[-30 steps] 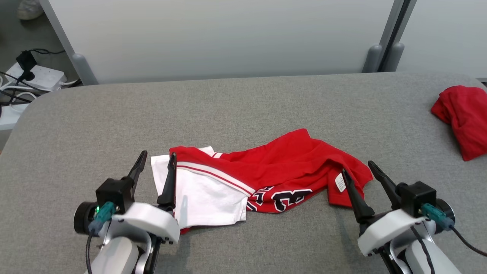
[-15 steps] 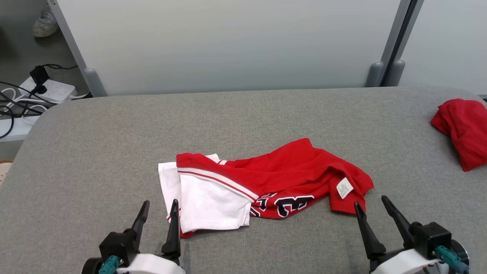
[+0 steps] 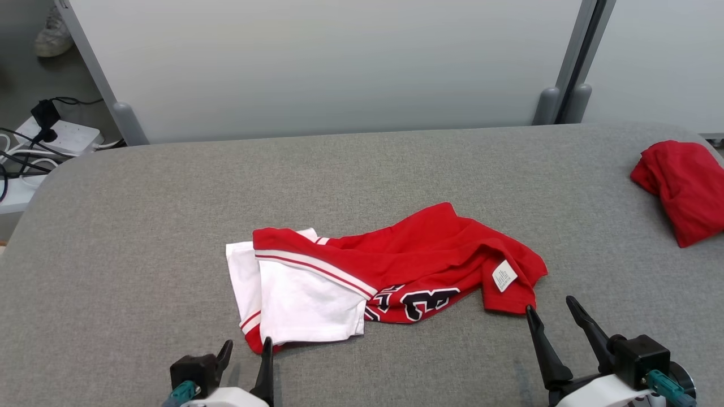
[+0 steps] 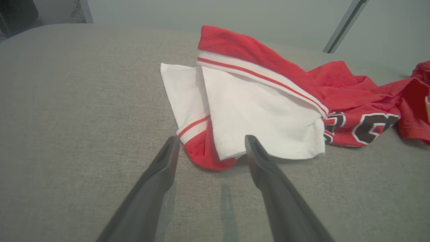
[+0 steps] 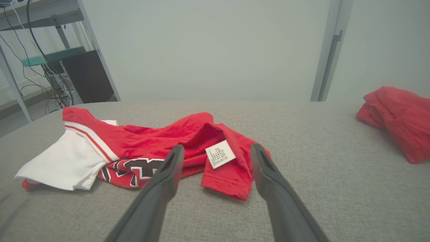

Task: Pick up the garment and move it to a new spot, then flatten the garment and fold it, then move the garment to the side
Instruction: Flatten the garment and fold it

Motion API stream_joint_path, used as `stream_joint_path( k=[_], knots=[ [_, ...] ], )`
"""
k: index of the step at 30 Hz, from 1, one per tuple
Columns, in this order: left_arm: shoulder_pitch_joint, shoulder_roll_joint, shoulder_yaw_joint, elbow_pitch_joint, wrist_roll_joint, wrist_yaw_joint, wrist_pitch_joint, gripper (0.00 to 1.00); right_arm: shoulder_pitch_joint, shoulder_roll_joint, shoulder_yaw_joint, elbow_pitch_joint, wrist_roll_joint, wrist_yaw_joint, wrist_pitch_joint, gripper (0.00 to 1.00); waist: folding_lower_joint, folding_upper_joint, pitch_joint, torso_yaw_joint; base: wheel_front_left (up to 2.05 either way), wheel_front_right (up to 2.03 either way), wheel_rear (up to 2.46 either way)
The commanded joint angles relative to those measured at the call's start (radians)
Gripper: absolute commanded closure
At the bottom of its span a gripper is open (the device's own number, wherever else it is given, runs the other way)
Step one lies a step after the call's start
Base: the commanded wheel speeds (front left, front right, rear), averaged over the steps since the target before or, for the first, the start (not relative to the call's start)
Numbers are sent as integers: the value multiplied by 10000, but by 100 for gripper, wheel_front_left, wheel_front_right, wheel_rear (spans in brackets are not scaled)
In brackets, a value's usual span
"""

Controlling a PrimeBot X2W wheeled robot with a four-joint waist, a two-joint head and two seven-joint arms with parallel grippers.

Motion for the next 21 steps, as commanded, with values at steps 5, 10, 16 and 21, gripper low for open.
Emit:
stream_joint_path(
  k=[5,10,16,21],
  knots=[
    [-1051,-174,138,481,-152,-228,103,0,-159,-166,132,-348,-68,0,-118,0,0,0,177,-59,0,0,0],
    [-1508,-276,-45,1333,-102,-321,66,0,-309,-247,228,-368,-3,0,-118,0,0,0,335,-138,0,0,0],
    [-1797,-336,-86,1932,-132,-443,-157,0,-366,-303,249,-358,42,0,-118,0,0,0,391,-164,0,0,0],
    [-2063,-382,-145,2399,-207,-655,-268,21,-401,-345,224,-376,47,0,-118,0,0,0,424,-165,0,0,0]
  ],
)
